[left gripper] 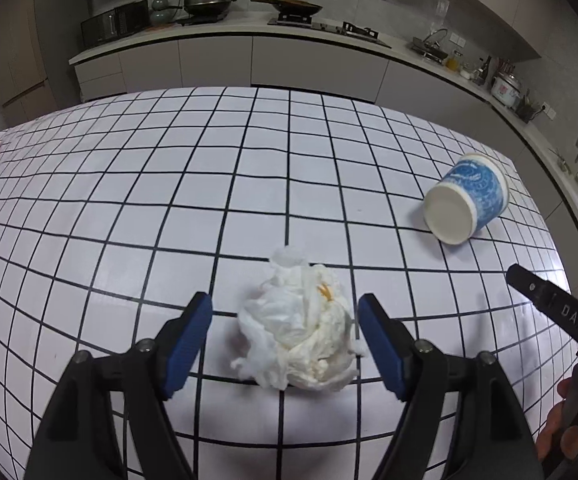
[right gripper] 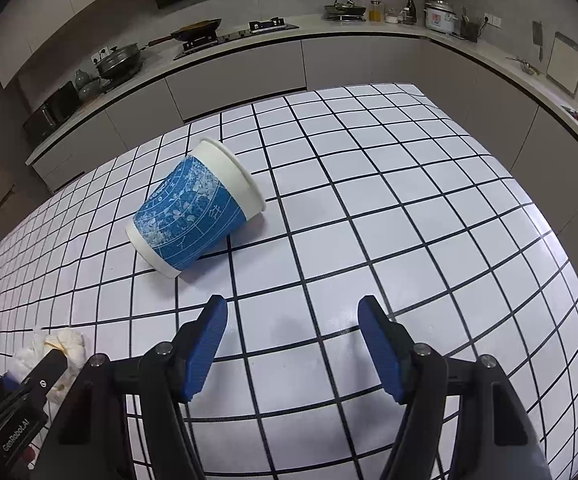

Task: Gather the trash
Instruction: 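Grasp the white tissue with the left tool while the right tool grasps the blue-white cup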

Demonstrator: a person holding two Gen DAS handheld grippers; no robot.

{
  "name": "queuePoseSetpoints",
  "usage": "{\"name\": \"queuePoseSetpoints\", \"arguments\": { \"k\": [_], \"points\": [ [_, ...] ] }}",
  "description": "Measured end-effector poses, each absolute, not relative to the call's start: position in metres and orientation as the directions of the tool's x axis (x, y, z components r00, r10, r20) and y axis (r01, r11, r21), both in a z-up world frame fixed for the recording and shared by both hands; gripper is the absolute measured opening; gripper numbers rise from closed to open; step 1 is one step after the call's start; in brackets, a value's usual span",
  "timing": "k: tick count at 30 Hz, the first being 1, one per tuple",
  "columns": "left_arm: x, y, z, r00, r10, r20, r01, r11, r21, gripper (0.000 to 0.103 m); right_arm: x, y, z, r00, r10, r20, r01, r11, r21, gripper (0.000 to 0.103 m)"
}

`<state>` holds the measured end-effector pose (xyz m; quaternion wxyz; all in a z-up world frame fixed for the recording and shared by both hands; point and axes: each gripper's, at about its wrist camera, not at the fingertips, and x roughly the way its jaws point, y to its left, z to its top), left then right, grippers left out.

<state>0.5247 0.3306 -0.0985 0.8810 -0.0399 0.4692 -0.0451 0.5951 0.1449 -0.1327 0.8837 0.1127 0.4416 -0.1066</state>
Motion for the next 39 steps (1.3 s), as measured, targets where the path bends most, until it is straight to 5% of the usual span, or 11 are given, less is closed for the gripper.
{"name": "queuePoseSetpoints", "arguments": {
  "k": [6,13,39],
  "points": [
    [0.543,0.331,-0.107,0.539,-0.153,-0.828,0.068,0.988,-0.138,0.076,0.593,0.148,-0.128,0.591,-0.093,-0.801,0.311,0.943,0.12,0.07],
    [0.548,0.346,-0.109,0.531,-0.217,-0.819,0.106,0.976,-0.19,0.043,0.603,0.159,-0.116,0.602,-0.088,-0.794,0.326,0.934,0.143,0.072],
    [0.551,0.4,-0.112,0.535,-0.278,-0.798,0.13,0.96,-0.247,0.04,0.689,0.183,-0.135,0.543,-0.076,-0.836,0.513,0.819,0.258,0.08]
  ]
}}
